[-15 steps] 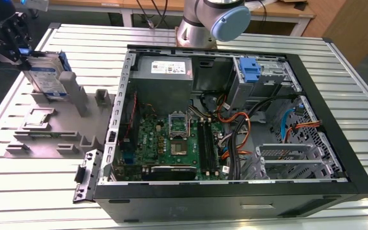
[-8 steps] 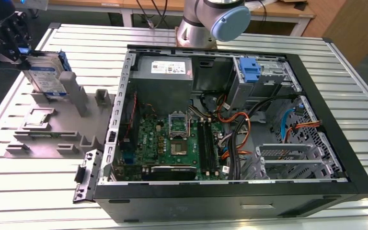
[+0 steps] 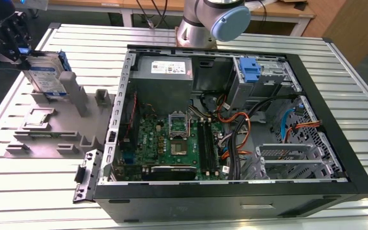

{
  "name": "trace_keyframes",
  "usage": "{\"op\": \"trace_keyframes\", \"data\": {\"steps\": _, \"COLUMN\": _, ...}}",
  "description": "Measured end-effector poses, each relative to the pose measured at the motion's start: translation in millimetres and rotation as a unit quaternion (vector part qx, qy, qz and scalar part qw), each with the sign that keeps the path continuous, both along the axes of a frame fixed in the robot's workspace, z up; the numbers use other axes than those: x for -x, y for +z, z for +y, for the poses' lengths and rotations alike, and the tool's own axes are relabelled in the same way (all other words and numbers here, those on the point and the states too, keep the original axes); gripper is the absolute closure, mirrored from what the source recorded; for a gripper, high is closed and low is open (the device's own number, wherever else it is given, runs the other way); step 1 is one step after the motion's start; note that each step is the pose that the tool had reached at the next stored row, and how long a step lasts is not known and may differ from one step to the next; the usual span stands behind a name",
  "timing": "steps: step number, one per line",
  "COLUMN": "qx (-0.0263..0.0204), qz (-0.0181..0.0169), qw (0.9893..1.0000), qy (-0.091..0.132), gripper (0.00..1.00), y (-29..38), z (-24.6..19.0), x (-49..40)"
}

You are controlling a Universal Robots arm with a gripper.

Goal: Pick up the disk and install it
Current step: 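Pick up the disk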

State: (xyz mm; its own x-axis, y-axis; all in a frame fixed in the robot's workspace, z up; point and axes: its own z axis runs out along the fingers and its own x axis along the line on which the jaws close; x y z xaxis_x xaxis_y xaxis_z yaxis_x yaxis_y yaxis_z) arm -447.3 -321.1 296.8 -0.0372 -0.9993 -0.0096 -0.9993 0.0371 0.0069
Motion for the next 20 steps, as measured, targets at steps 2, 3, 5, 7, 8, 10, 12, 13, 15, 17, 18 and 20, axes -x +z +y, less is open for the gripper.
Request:
{"op": "trace_keyframes", "data": {"steps": 2, "qx": 0.0001, "qz": 0.0002, "qw": 1.0, "qy": 0.0, "gripper": 0.63, "y": -0.9, "z": 0.0, "x": 0.0}}
{"op": "trace_keyframes", "data": {"steps": 3, "qx": 0.0001, "qz": 0.0002, "qw": 1.0, "qy": 0.0, "gripper": 0.63, "y": -1.3, "z": 0.0, "x": 0.0}}
{"op": "trace_keyframes", "data": {"steps": 5, "qx": 0.0001, "qz": 0.0002, "qw": 1.0, "qy": 0.0, "gripper": 0.63, "y": -1.9, "z": 0.0, "x": 0.0}}
{"op": "trace_keyframes", "data": {"steps": 7, "qx": 0.0001, "qz": 0.0002, "qw": 1.0, "qy": 0.0, "gripper": 0.63, "y": -2.3, "z": 0.0, "x": 0.0}}
{"op": "trace_keyframes", "data": {"steps": 8, "qx": 0.0001, "qz": 0.0002, "qw": 1.0, "qy": 0.0, "gripper": 0.63, "y": -2.4, "z": 0.0, "x": 0.1}}
{"op": "trace_keyframes", "data": {"steps": 10, "qx": 0.0001, "qz": 0.0002, "qw": 1.0, "qy": 0.0, "gripper": 0.63, "y": -2.4, "z": 0.0, "x": 0.0}}
{"op": "trace_keyframes", "data": {"steps": 12, "qx": 0.0001, "qz": 0.0002, "qw": 1.0, "qy": 0.0, "gripper": 0.63, "y": -2.4, "z": 0.0, "x": 0.1}}
{"op": "trace_keyframes", "data": {"steps": 13, "qx": 0.0001, "qz": 0.0002, "qw": 1.0, "qy": 0.0, "gripper": 0.63, "y": -2.4, "z": 0.0, "x": 0.0}}
{"op": "trace_keyframes", "data": {"steps": 15, "qx": 0.0001, "qz": 0.0002, "qw": 1.0, "qy": 0.0, "gripper": 0.63, "y": -2.5, "z": 0.0, "x": 0.0}}
{"op": "trace_keyframes", "data": {"steps": 17, "qx": 0.0, "qz": 0.0001, "qw": 1.0, "qy": 0.0, "gripper": 0.63, "y": -2.4, "z": 0.0, "x": 0.0}}
{"op": "trace_keyframes", "data": {"steps": 18, "qx": 0.0, "qz": 0.0001, "qw": 1.0, "qy": 0.0, "gripper": 0.63, "y": -2.0, "z": 0.0, "x": 0.0}}
{"op": "trace_keyframes", "data": {"steps": 20, "qx": 0.0001, "qz": 0.0001, "qw": 1.0, "qy": 0.0, "gripper": 0.63, "y": -0.2, "z": 0.0, "x": 0.0}}
